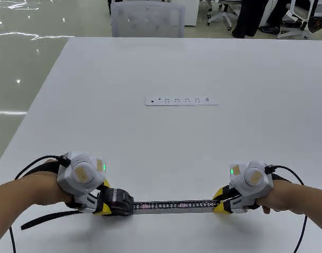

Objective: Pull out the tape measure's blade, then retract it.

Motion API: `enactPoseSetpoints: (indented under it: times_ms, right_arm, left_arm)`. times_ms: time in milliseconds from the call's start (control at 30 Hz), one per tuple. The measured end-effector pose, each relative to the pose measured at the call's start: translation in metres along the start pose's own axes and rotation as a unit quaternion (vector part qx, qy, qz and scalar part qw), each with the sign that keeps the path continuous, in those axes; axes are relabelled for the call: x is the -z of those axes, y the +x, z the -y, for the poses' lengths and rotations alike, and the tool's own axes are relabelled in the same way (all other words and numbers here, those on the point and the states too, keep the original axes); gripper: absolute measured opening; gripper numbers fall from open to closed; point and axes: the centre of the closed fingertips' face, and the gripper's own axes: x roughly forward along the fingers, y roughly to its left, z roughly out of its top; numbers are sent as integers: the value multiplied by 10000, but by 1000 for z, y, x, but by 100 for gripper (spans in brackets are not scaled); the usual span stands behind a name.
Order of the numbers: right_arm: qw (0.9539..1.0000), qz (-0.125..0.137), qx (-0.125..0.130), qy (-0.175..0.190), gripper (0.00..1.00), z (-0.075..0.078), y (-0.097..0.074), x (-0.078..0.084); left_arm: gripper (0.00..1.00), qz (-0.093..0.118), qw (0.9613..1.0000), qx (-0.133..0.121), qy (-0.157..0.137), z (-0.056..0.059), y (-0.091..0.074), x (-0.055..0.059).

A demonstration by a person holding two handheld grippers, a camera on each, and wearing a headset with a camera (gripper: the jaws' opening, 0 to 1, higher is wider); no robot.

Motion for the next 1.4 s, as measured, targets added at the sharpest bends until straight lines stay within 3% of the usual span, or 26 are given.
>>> enactPoseSetpoints:
  times_ms: [400, 633, 1333, 1400]
  right_arm:
    - [10000, -11, 13, 15, 13, 0, -1, 1]
    - [9997, -171, -67, -135, 13, 0, -1, 0]
    - [9998, -156, -91, -75, 13, 0, -1, 0]
    - [9998, -162, -80, 31, 13, 0, -2, 0]
  left_arm:
    - [29, -8, 10000, -11, 27, 0, 0, 0]
    - [29, -9, 10000, -3, 33, -1, 0, 0]
    - [29, -22, 10000, -8, -8, 0, 0, -2]
    - [29, -86, 9997, -41, 203, 1, 1, -3]
